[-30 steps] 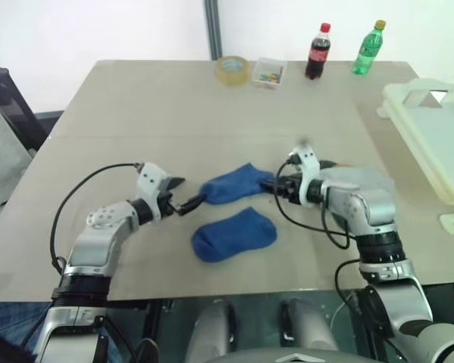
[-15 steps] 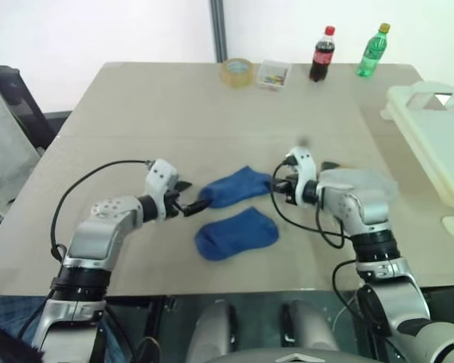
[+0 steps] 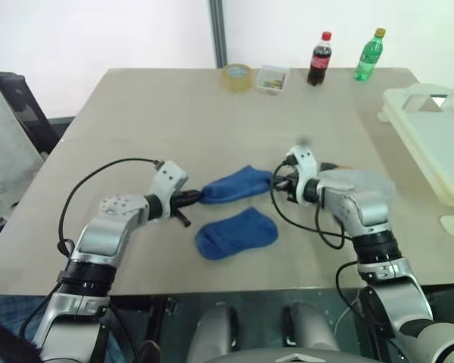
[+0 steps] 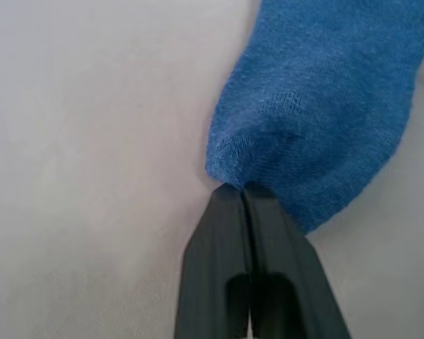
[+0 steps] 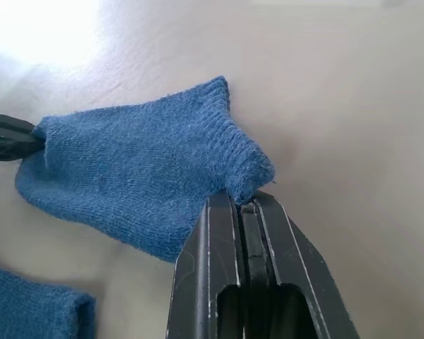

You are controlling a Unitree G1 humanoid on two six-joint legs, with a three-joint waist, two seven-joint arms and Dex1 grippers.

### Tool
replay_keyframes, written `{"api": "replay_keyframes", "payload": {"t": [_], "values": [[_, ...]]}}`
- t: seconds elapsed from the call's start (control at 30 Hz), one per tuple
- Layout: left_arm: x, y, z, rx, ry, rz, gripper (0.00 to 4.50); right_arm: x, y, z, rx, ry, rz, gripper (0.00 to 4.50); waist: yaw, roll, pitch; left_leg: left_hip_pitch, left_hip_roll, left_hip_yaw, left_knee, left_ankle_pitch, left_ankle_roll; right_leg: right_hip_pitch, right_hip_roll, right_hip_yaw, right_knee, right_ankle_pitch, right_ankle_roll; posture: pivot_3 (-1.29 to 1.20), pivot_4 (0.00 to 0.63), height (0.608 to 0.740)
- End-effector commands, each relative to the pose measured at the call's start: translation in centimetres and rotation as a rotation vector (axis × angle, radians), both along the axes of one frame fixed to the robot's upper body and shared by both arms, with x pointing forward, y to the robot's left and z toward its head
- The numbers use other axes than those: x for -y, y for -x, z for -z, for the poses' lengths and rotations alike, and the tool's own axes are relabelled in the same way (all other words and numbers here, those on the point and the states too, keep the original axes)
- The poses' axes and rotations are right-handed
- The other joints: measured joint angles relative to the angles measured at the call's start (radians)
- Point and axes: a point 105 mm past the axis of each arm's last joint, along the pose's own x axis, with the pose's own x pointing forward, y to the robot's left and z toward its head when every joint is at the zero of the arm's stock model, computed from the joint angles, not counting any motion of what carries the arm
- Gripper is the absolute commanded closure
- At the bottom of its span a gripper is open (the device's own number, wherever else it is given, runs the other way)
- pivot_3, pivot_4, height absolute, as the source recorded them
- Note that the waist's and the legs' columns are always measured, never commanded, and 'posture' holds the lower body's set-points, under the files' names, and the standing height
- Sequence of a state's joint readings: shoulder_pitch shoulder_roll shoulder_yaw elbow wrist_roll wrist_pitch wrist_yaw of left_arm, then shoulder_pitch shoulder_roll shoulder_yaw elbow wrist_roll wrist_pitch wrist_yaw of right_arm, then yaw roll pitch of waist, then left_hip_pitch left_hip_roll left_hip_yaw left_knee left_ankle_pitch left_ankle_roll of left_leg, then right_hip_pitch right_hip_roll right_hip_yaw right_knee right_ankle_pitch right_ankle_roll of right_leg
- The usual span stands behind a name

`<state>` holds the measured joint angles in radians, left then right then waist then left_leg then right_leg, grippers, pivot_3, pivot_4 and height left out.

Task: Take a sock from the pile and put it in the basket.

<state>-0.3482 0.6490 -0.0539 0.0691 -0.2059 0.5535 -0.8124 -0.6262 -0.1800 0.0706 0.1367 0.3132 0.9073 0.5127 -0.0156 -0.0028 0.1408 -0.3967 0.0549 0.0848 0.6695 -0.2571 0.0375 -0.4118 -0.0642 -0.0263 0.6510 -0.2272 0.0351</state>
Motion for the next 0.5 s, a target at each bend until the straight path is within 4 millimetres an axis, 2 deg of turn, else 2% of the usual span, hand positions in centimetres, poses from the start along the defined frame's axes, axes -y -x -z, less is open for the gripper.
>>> {"api": "replay_keyframes", "payload": {"t": [0.03, 0.17, 0.27, 0.4, 0.5], "values": [[0.4, 2.3, 5.4, -0.184, -0.036, 0.017, 4.41, 0.0, 0.0, -0.9, 0.058, 0.007, -0.008, 4.5, 0.001, 0.001, -0.001, 0.0, 0.0, 0.0, 0.0, 0.0, 0.0, 0.0, 0.0, 0.0, 0.0, 0.0, 0.0, 0.0, 0.15, 0.74], [0.7, 2.0, 4.7, -0.138, 0.008, 0.001, 4.41, 0.1, 0.2, -1.3, 0.08, 0.015, -0.028, 4.5, 0.005, 0.002, -0.001, -0.001, 0.0, 0.0, 0.0, 0.0, 0.0, 0.0, -0.001, 0.0, -0.001, 0.0, 0.0, 0.0, 0.15, 0.74], [1.1, 1.8, 3.5, -0.073, 0.079, -0.003, 4.41, 0.4, 0.6, -1.8, 0.106, 0.046, -0.04, 4.5, 0.004, 0.002, -0.001, -0.002, 0.0, 0.0, 0.0, 0.0, 0.0, 0.0, -0.002, 0.0, -0.002, 0.0, 0.0, 0.0, 0.15, 0.74], [1.9, 2.5, 0.0, -0.006, 0.354, -0.021, 4.41, 0.7, 1.8, -2.4, 0.135, 0.08, -0.081, 4.5, 0.002, 0.001, -0.001, -0.004, 0.001, 0.0, -0.001, -0.001, 0.002, -0.001, -0.002, 0.0, -0.006, 0.0, 0.001, 0.0, 0.15, 0.74], [1.9, 4.5, -1.9, -0.044, 0.54, -0.016, 4.41, 1.0, 3.0, -3.1, 0.141, 0.076, -0.087, 4.5, -0.003, -0.002, 0.001, -0.01, 0.002, -0.002, -0.001, -0.001, 0.002, -0.006, -0.002, -0.001, -0.006, 0.002, 0.004, 0.0, 0.15, 0.74]]}}
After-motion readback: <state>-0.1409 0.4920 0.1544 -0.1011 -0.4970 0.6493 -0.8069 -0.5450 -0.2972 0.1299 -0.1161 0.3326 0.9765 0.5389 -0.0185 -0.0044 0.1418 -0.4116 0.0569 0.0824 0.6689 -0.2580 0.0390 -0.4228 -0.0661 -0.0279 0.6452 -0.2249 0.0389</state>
